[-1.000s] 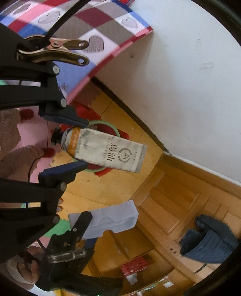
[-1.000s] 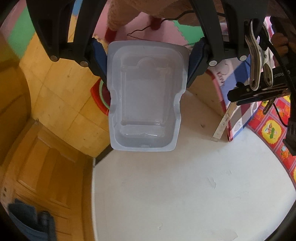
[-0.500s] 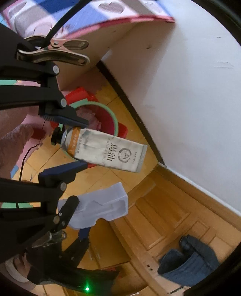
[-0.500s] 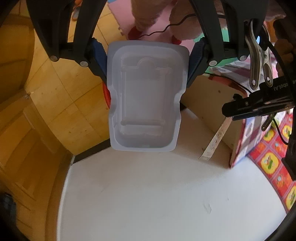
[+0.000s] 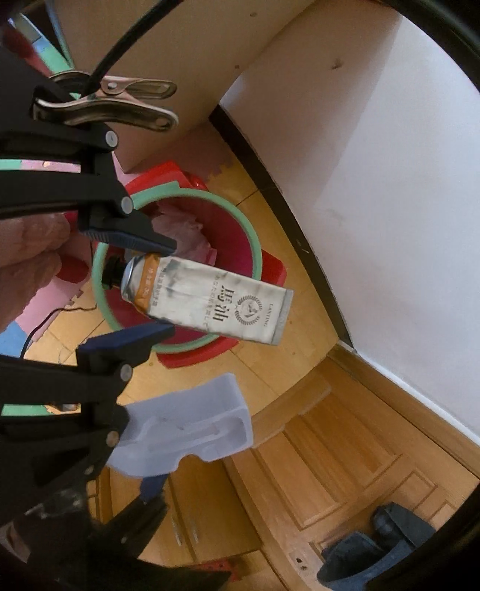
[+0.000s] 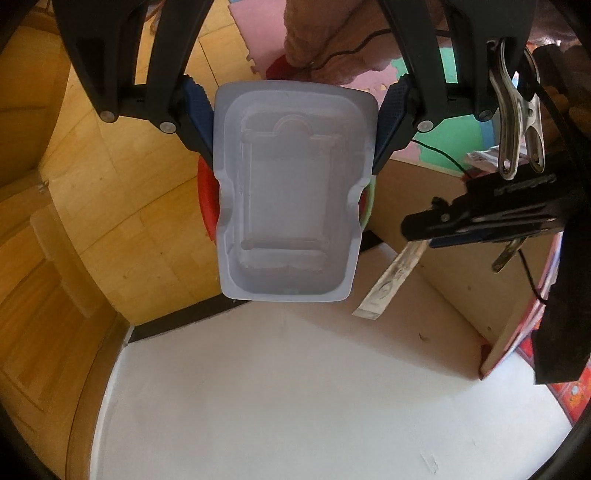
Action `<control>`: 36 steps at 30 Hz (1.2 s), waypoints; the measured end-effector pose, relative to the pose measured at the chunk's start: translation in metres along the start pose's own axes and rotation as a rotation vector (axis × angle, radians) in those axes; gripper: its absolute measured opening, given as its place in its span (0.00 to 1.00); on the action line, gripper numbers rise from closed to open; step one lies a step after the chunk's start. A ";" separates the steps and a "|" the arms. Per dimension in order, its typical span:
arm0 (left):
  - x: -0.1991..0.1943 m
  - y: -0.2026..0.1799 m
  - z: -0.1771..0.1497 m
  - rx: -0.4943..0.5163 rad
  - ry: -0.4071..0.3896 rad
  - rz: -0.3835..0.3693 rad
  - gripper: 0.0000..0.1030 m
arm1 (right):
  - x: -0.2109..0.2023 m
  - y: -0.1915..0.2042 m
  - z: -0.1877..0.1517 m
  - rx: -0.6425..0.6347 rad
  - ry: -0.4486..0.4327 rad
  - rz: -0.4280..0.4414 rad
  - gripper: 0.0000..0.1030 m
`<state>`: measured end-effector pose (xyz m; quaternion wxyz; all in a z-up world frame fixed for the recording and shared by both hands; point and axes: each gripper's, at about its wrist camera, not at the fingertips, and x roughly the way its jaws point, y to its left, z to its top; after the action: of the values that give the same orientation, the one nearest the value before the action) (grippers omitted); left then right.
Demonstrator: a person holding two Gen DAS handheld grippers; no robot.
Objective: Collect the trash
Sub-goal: 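Carry the bottle and tray with both tools over the red bucket, then open both tools to drop the bottle and tray into the red bucket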
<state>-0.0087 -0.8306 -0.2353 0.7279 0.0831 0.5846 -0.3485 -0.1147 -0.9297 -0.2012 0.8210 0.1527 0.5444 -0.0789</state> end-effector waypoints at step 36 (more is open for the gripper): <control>0.120 0.047 0.014 -0.100 0.111 0.025 0.47 | 0.129 -0.038 0.004 -0.005 0.047 0.067 0.77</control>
<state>0.0399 -0.8522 -0.3531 0.7019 0.0732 0.6397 -0.3046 -0.0716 -0.9626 -0.3244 0.8105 0.1706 0.5584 -0.0464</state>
